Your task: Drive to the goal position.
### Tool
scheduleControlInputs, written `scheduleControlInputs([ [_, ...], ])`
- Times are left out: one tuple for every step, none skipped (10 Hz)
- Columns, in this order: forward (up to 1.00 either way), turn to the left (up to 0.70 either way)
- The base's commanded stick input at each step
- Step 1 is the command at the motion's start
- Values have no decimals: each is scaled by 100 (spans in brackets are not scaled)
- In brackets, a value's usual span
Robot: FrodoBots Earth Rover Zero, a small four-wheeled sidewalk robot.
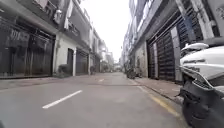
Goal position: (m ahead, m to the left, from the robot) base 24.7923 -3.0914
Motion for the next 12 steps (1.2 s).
scheduleControlInputs([
  [48, 1],
  [48, 1],
  [48, -44],
  [48, -47],
  [48, -47],
  [48, -15],
  [48, 1],
  [48, 1],
  [48, 1],
  [48, 1],
  [48, 1],
  [48, 1],
])
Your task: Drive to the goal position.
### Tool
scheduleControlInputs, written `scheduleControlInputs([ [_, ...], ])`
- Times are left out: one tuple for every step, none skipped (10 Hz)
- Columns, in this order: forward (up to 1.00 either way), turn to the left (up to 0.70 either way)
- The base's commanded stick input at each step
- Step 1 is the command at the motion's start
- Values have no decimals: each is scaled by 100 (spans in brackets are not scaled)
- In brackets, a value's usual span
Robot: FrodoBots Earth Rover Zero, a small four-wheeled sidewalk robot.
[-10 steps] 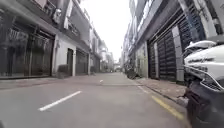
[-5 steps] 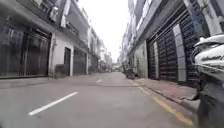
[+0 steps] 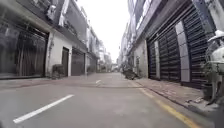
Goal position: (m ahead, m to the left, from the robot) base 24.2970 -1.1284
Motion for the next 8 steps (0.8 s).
scheduleControlInputs([
  [48, 1],
  [48, 1],
  [48, 1],
  [48, 1],
  [48, -14],
  [48, -40],
  [48, -47],
  [48, -43],
])
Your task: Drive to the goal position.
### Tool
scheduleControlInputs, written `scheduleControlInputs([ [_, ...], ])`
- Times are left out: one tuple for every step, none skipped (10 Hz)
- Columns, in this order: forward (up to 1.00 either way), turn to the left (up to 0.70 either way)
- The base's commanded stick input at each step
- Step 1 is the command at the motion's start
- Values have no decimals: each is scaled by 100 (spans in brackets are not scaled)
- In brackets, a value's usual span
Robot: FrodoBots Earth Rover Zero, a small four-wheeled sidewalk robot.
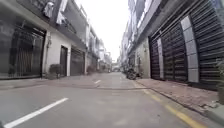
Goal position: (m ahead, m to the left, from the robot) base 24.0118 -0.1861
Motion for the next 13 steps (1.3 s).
scheduleControlInputs([
  [48, -24],
  [48, -2],
  [48, 1],
  [48, 1],
  [48, 1],
  [48, 1],
  [48, 1],
  [48, 1],
  [48, 1],
  [48, 1],
  [48, 1],
  [48, 1],
  [48, 1],
])
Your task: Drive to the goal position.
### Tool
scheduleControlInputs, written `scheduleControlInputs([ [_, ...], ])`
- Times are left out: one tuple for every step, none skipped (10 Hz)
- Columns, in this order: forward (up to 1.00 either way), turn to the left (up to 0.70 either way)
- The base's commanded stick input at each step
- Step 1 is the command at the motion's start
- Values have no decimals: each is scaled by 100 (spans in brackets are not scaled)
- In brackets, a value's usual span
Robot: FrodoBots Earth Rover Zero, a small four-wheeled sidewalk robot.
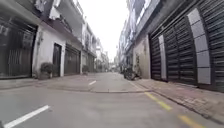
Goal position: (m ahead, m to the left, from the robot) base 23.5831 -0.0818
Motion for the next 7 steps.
scheduleControlInputs([
  [48, 1],
  [48, 1],
  [48, 1],
  [48, -6],
  [48, -42],
  [48, -47],
  [48, -47],
])
